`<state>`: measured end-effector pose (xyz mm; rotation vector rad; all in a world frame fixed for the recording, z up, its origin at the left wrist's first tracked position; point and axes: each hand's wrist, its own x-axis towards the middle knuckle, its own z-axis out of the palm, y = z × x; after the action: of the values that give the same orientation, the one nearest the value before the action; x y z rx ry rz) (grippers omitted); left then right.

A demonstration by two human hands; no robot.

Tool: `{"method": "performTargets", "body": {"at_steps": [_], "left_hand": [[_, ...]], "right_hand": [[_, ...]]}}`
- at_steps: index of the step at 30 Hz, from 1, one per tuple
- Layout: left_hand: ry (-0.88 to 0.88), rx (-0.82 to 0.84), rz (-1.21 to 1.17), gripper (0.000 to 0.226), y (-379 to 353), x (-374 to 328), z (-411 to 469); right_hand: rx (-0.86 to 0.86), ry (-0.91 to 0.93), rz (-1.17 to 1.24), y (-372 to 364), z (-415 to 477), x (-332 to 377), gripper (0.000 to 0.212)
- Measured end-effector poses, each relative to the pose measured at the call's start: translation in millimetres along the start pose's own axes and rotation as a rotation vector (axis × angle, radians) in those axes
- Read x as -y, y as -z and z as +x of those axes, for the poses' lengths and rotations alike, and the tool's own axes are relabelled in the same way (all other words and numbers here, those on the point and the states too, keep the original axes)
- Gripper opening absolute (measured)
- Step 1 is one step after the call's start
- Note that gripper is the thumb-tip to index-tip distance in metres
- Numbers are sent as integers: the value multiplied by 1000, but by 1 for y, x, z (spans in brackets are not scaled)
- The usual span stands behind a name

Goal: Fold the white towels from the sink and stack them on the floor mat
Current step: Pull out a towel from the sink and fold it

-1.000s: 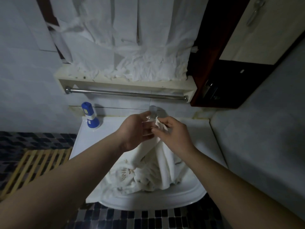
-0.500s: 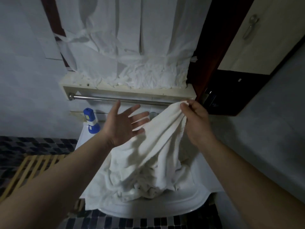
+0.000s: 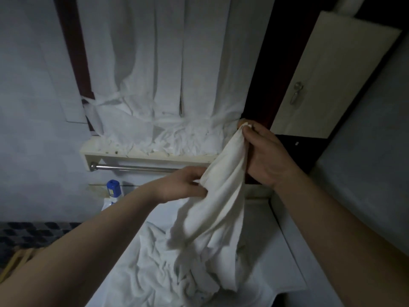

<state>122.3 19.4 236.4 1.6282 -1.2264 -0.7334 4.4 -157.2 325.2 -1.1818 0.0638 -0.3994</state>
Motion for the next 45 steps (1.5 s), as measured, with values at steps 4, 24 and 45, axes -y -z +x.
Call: {"method": "performTargets", "body": {"at_steps": [4,24,45], "left_hand": [[14,41,-33,32,1,-17,3],[11,-87,261,20,1,-13,-2],[-229,-687,260,13,29,-70,-3]], "right_hand": [[-100,125,-319,20,4,26,16],[-133,312,-275,24,14,68,12],[-425,541,-455,7,20,108,12]]}}
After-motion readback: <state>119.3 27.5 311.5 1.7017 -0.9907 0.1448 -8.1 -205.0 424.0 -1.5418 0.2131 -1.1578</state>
